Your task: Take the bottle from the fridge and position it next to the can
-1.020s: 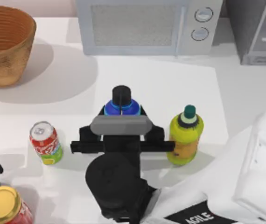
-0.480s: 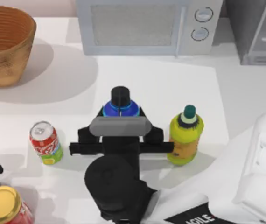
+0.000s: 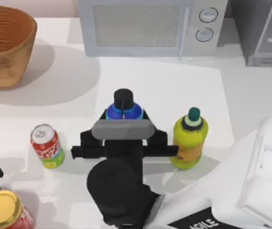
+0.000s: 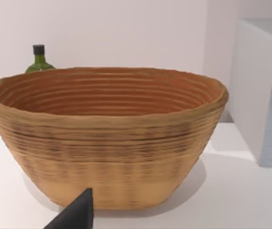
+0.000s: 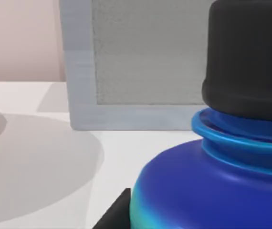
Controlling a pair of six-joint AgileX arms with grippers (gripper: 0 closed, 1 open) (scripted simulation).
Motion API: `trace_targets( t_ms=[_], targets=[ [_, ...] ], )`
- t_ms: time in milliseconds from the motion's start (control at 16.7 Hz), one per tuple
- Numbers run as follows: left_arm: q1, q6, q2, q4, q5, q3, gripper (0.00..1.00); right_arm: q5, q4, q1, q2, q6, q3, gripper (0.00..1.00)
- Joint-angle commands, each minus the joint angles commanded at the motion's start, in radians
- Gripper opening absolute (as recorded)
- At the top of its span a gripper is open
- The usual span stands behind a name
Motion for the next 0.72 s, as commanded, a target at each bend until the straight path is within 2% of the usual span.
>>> trace_targets(
  t_ms=[540, 720],
  targets=[
    [0.000, 0.000, 0.000, 0.000, 0.000, 0.000, 1.00, 0.000, 0.000, 0.000, 0.000, 0.000, 0.000, 0.98],
    [0.000, 0.000, 0.000, 0.000, 0.000, 0.000, 1.00, 0.000, 0.000, 0.000, 0.000, 0.000, 0.000, 1.00]
  ],
)
